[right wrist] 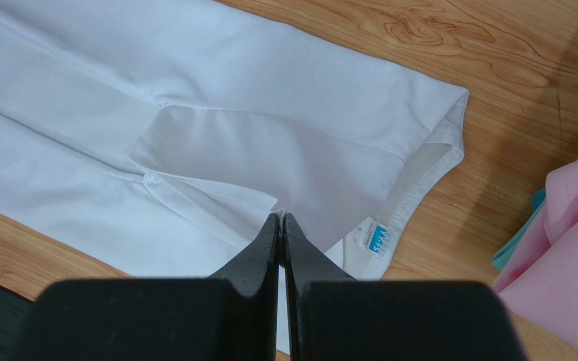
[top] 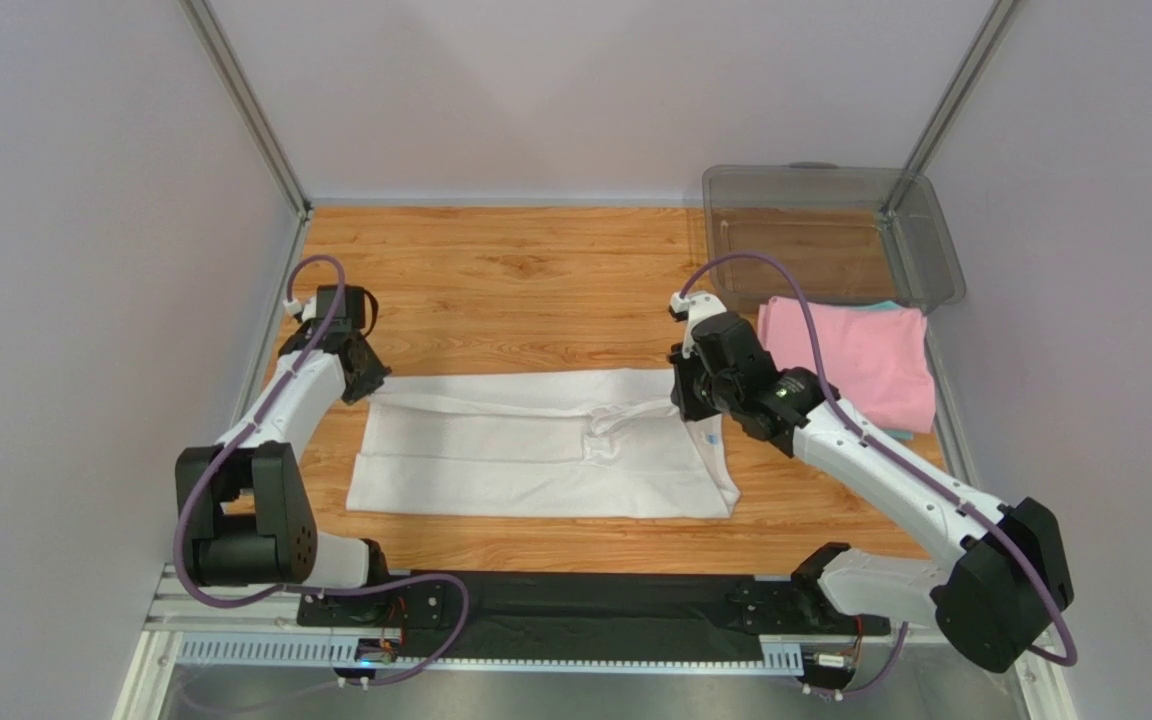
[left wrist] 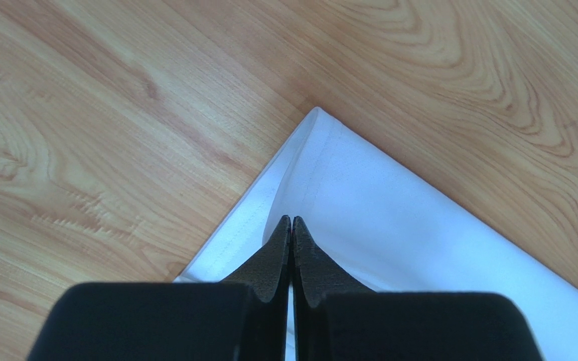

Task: Fold and stack the t-shirts
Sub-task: Fold the tshirt

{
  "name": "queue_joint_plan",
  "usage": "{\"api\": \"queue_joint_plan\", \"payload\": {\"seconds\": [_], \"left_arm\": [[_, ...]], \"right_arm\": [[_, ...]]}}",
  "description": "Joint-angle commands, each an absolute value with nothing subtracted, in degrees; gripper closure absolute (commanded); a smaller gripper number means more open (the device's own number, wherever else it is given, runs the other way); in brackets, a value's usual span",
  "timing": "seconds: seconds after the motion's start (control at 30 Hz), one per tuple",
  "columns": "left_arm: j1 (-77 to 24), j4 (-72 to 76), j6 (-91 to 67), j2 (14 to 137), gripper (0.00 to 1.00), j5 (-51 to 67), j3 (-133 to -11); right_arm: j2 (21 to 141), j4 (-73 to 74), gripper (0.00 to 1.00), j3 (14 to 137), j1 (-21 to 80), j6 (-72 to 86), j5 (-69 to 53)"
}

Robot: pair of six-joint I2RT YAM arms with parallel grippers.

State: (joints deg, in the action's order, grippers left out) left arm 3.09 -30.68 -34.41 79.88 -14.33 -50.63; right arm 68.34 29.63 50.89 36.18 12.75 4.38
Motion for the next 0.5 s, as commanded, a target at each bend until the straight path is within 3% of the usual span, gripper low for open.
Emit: {"api": "queue_joint_plan", "payload": {"seconds": [0.0, 0.47], "left_arm": [[3.5, -31.2, -34.9, 77.4, 1.0, -16.9, -50.9], [3.5, -31.8, -35.0, 77.6, 1.0, -18.5, -48.5]], "right_arm": [[65.5, 31.0, 1.0, 50.9, 37.3, 13.8, 5.5], [61.8, 33.0, 0.99, 44.7, 41.8, 16.8, 6.1]]}}
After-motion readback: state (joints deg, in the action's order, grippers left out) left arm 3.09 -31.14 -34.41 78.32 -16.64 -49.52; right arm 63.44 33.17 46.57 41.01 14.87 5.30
